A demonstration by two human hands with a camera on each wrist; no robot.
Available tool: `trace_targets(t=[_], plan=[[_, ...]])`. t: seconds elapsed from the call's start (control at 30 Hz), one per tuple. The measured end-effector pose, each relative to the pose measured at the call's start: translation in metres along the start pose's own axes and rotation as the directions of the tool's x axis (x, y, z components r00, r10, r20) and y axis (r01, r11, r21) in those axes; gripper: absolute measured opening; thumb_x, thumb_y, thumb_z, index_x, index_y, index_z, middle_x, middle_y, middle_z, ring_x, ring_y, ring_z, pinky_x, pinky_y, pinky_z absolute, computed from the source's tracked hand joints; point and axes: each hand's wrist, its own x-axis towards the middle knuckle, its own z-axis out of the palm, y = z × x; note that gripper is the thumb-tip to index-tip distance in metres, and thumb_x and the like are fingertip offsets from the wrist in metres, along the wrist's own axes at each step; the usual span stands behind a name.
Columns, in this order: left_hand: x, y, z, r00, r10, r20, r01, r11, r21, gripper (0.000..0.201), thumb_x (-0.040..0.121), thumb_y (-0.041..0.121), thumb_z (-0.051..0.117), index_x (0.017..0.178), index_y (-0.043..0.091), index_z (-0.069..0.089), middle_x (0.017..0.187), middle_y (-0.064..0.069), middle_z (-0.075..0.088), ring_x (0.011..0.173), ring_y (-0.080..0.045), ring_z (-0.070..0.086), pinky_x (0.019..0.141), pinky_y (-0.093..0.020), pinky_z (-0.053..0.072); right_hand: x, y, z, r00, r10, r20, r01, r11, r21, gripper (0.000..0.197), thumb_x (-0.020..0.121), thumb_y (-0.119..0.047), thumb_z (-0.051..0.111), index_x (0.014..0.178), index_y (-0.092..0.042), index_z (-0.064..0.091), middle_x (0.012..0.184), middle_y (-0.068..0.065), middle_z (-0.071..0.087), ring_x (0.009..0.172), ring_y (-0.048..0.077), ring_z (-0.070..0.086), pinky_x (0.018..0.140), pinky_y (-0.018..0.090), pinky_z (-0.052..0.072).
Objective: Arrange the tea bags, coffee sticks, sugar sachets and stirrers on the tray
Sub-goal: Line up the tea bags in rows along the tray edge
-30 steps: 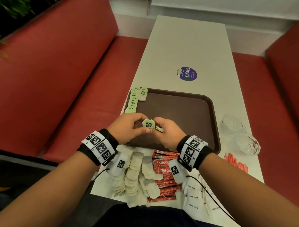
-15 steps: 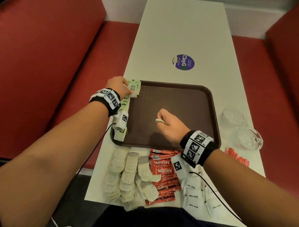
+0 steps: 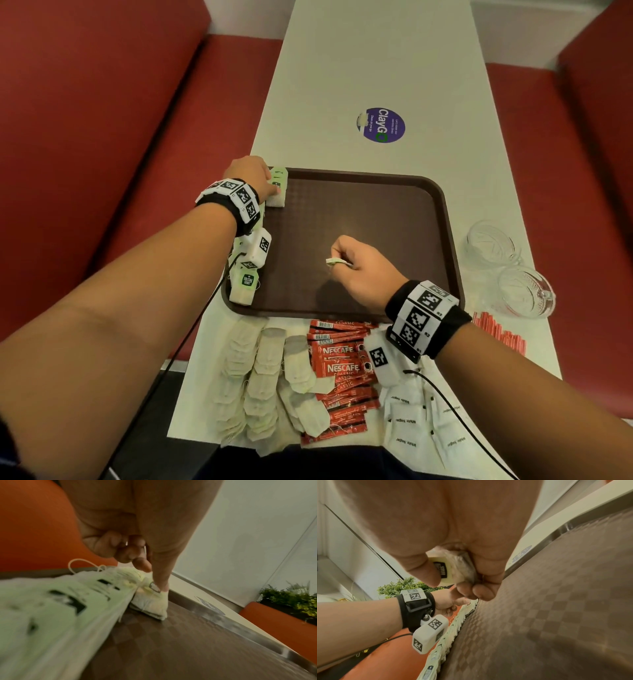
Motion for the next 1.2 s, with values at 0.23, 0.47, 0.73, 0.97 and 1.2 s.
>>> trace_targets(t=[0.23, 0.47, 0.73, 0.97, 1.2], plan=[[-0.002, 0.006, 0.003, 0.995, 0.055, 0.084, -0.065, 0.990, 0.122, 0.021, 0.087, 0.037, 0.066, 0.091, 0.018, 0.076, 0.098, -0.005, 0.072, 0.094, -0.027, 0.065, 0.085, -0.039, 0.058, 0.000, -0.003, -0.002, 0.999, 0.029, 0.030, -0.031, 0.998, 0.053, 0.003, 0.097, -0.022, 0.060, 0.097, -0.020, 0.058, 0.083, -0.001, 0.073, 0.076, 0.009, 0.070, 0.080, 0.039, 0.059], [-0.036, 0.015, -0.019, 0.942, 0.334, -0.029, -0.333, 0.926, -0.177, 0.022, 0.092, 0.046, 0.063, 0.096, 0.028, 0.074, 0.091, 0.013, 0.067, 0.088, -0.011, 0.063, 0.079, -0.027, 0.047, 0.005, -0.003, -0.006, 0.996, -0.024, -0.085, 0.020, 0.999, -0.047, 0.007, 0.095, -0.027, 0.067, 0.093, -0.028, 0.060, 0.088, -0.013, 0.061, 0.079, 0.001, 0.057, 0.068, 0.018, 0.039], [-0.124, 0.013, -0.024, 0.744, 0.648, 0.164, -0.552, 0.734, -0.396, 0.016, 0.080, 0.043, 0.078, 0.091, 0.032, 0.074, 0.079, 0.012, 0.068, 0.074, -0.010, 0.061, 0.069, -0.029, 0.051, 0.013, -0.005, -0.008, 0.986, -0.050, -0.157, 0.055, 0.998, 0.031, 0.016, 0.092, -0.038, 0.069, 0.091, -0.023, 0.064, 0.082, -0.005, 0.068, 0.075, 0.012, 0.064, 0.067, 0.027, 0.052], [-0.130, 0.004, -0.013, 0.753, 0.658, 0.013, -0.620, 0.716, -0.320, 0.002, 0.092, 0.027, 0.068, 0.091, 0.027, 0.066, 0.080, 0.010, 0.061, 0.072, -0.010, 0.055, 0.066, -0.027, 0.047, 0.017, -0.006, -0.002, 0.992, -0.038, -0.117, 0.037, 0.999, -0.010, 0.011, 0.089, -0.029, 0.074, 0.092, -0.022, 0.066, 0.084, -0.007, 0.068, 0.075, 0.009, 0.061, 0.072, 0.030, 0.053], [-0.122, 0.001, -0.014, 0.783, 0.613, 0.105, -0.544, 0.757, -0.363, 0.012, 0.089, 0.025, 0.072, 0.101, 0.029, 0.069, 0.088, 0.009, 0.068, 0.081, -0.009, 0.063, 0.074, -0.020, 0.050, 0.018, -0.006, -0.002, 0.993, -0.019, -0.116, 0.018, 1.000, -0.006, 0.019, 0.088, -0.033, 0.075, 0.099, -0.019, 0.070, 0.087, -0.003, 0.070, 0.080, 0.015, 0.065, 0.079, 0.040, 0.056]])
